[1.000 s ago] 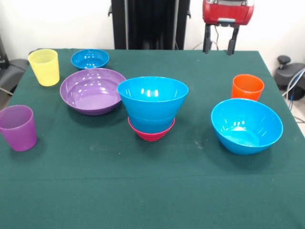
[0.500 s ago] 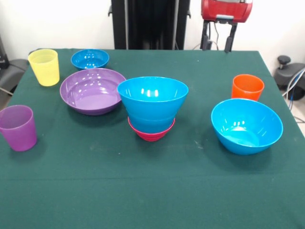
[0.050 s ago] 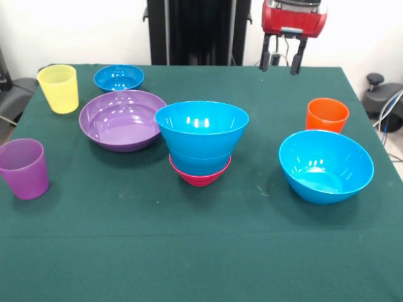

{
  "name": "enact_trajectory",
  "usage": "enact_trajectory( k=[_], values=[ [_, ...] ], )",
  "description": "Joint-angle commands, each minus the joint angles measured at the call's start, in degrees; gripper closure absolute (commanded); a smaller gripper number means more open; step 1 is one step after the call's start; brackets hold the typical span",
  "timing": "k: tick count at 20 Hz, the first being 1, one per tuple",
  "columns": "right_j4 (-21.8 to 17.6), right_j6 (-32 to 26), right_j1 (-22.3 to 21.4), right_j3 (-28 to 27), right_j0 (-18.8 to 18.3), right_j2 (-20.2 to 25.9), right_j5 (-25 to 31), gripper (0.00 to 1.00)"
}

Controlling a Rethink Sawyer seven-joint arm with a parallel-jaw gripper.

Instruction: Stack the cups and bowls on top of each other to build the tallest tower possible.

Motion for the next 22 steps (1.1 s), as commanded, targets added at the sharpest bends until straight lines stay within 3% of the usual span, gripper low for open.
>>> enact_trajectory(
  k=[1,7,12,22],
  values=[
    [1.74,9.96,6.70,-3.23,4.63,-1.89,-4.10,0.00],
    [4.10,10.25,8.09,-3.78,7.48,-4.00,-5.52,0.00],
    [6.52,8.70,6.79,-2.54,7.92,-4.20,-5.04,0.00],
    [8.99,8.13,8.46,-3.37,9.49,-5.76,-6.55,0.00]
  ],
)
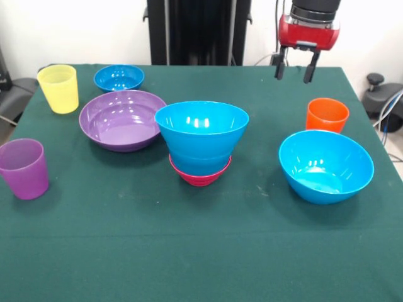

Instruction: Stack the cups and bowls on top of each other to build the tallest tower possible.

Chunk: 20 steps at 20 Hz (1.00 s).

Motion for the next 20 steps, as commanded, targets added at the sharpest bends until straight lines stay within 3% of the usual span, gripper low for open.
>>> enact_trajectory(
  k=[1,7,20],
  values=[
    [3.15,7.98,2.61,-3.00,1.52,0.54,-1.86,0.00],
    [5.49,4.77,0.25,-4.72,0.76,1.94,3.97,0.00],
    [8.28,3.20,-1.35,-5.12,4.75,1.19,11.00,0.00]
  ],
)
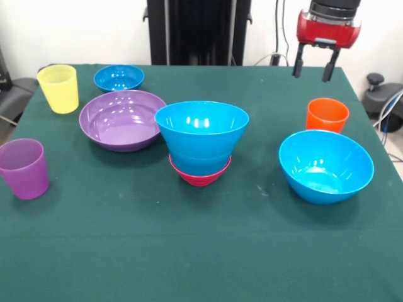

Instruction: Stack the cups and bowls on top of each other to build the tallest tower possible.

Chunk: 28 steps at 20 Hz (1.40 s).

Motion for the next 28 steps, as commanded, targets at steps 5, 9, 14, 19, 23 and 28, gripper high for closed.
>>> enact_trajectory(
  k=[5,9,14,19,23,28],
  values=[
    [1.52,-1.51,-3.75,-0.23,-2.62,4.25,9.27,0.00],
    [0.75,-3.98,-6.44,2.07,-5.45,5.31,10.05,0.00],
    [-0.24,-3.74,-4.58,-0.24,-6.26,6.11,10.34,0.00],
    [-1.40,-6.99,-8.79,4.13,-8.70,6.59,12.09,0.00],
    [-5.19,-13.79,-13.53,12.16,-15.88,7.43,9.45,0.00],
    [-11.87,-15.75,-13.55,18.68,-23.67,10.01,1.93,0.00]
  ],
)
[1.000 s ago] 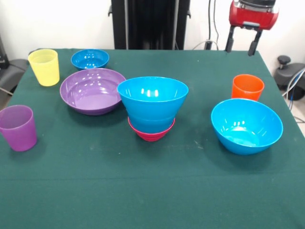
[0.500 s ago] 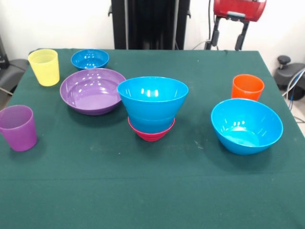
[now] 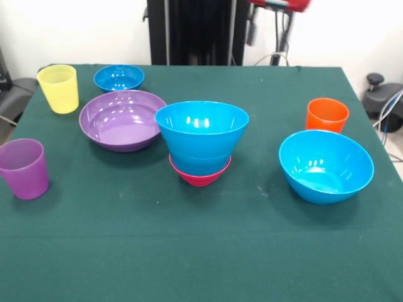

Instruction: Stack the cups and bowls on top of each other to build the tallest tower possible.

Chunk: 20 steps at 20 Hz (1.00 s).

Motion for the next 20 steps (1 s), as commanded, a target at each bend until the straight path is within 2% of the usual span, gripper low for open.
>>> enact_trajectory(
  k=[1,3,8,11,14,17,20],
  values=[
    [-11.00,-16.21,-0.97,13.67,-9.58,7.03,-3.35,0.00],
    [-14.29,-16.73,-0.57,15.16,-12.89,8.31,-4.86,0.00],
    [-25.79,-10.63,4.68,15.06,-13.55,5.66,-11.22,0.00],
    [-32.93,-5.89,9.65,13.23,-11.96,2.10,-16.27,0.00],
    [-38.39,-1.08,14.69,10.55,-8.48,-3.08,-21.76,0.00],
    [-40.63,2.80,19.19,8.11,-3.58,-9.11,-27.33,0.00],
    [-40.65,3.57,22.28,6.91,-1.27,-12.45,-30.53,0.00]
  ],
)
